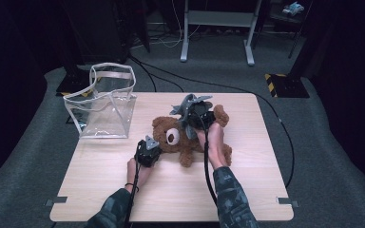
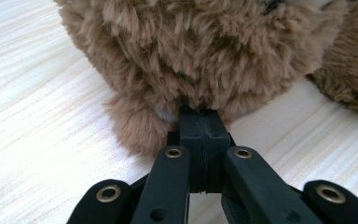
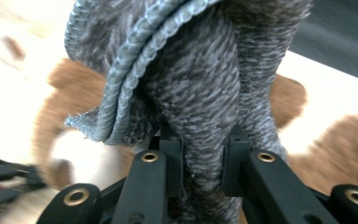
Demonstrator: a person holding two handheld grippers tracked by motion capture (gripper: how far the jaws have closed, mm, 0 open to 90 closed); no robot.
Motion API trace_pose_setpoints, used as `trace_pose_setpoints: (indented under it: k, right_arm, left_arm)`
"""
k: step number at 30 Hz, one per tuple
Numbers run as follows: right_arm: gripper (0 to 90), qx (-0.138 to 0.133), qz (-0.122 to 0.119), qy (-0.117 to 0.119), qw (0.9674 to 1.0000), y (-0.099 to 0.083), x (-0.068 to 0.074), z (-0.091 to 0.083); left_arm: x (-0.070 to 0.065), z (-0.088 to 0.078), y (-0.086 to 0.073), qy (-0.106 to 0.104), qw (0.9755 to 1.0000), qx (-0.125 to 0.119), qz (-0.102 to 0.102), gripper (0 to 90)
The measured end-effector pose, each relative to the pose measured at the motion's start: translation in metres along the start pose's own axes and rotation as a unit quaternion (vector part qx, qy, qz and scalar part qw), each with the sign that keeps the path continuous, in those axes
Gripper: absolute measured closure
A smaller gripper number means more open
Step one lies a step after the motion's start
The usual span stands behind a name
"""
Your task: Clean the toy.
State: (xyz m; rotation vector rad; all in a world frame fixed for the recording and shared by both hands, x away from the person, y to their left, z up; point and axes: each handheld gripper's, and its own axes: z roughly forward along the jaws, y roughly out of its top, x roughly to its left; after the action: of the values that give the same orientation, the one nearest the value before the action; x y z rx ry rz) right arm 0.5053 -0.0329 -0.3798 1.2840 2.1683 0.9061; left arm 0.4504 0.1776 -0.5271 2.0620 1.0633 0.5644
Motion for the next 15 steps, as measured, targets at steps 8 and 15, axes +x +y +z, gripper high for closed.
trace_pose_setpoints:
  k: [8, 15]
  right_arm:
    - [75.7, 0.032, -0.030, 0.013, 0.9990, -0.001, 0.015, 0.031]
    - [75.8, 0.023, 0.004, -0.022, 0.9995, -0.012, -0.012, 0.016]
  left_arm:
    - [0.001, 0.000, 0.000, 0.000, 1.0000, -0.001, -0.002, 89.9]
    - [0.001, 0.000, 0.000, -0.003, 1.0000, 0.001, 0.001, 89.9]
